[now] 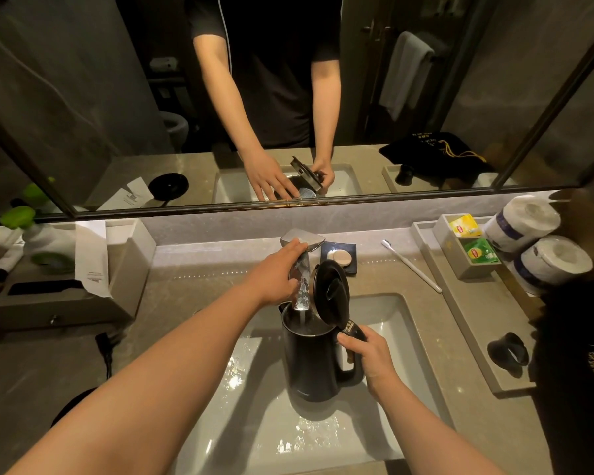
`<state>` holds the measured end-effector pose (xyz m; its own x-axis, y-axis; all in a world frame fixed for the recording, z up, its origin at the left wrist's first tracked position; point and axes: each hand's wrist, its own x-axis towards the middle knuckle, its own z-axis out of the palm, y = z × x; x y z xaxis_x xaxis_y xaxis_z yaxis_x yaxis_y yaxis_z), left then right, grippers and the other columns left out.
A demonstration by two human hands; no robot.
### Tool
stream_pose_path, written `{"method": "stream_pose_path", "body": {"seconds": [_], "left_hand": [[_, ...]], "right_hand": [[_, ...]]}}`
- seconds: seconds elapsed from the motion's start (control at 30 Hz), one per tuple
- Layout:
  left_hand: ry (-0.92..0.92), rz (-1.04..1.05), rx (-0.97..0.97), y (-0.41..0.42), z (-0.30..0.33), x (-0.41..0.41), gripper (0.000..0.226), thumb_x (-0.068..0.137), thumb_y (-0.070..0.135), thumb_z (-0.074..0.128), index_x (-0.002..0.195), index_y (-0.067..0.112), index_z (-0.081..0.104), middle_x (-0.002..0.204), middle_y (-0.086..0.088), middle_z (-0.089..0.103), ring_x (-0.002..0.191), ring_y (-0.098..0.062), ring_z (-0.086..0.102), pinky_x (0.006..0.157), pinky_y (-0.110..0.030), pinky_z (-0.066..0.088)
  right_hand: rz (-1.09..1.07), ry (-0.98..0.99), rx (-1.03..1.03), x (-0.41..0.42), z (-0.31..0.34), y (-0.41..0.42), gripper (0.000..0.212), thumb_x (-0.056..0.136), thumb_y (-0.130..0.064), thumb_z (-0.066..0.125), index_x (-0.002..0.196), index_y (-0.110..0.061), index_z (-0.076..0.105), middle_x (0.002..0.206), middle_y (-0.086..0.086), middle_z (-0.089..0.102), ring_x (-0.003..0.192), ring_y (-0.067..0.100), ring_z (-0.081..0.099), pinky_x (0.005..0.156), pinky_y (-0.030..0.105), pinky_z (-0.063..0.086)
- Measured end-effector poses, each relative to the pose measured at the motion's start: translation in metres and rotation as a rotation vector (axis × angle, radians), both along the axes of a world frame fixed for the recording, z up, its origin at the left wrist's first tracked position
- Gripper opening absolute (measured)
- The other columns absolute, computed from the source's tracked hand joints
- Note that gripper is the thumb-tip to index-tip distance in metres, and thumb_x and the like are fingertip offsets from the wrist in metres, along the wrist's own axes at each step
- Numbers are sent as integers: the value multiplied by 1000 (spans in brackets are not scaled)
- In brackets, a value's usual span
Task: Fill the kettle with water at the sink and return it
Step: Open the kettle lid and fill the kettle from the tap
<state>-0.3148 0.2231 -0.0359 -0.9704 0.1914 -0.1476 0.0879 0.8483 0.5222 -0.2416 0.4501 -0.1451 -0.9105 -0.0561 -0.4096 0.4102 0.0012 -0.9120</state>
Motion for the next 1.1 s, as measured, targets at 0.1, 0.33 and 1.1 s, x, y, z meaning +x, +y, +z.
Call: {"method": "stream_pose_path", "body": {"seconds": [0.1, 0.33, 1.1], "left_hand": [[-3, 4, 3, 0, 1, 1, 80, 85, 9, 58, 152, 29, 18, 163, 2, 12, 144, -24, 27, 111, -38, 30], [-10, 5, 0, 1, 0, 1, 80, 84, 10, 58, 152, 30, 18, 163, 4, 12, 144, -24, 27, 110, -38, 32], [-14, 7, 1, 1, 1, 1, 79, 84, 11, 57, 150, 32, 20, 163, 3, 15, 142, -25, 31, 112, -42, 34]], "right_hand": [[1, 3, 4, 0, 0, 1, 9, 61, -35, 81, 61, -32, 72, 57, -11, 68, 51, 1, 62, 57, 27, 49], [-3, 2, 9, -1, -1, 3, 9, 61, -34, 81, 62, -30, 73, 58, -10, 68, 52, 2, 63, 57, 27, 49], [-9, 4, 19, 0, -5, 6, 18, 59, -32, 83, 61, -22, 69, 58, -2, 63, 57, 17, 55, 57, 33, 46]]}}
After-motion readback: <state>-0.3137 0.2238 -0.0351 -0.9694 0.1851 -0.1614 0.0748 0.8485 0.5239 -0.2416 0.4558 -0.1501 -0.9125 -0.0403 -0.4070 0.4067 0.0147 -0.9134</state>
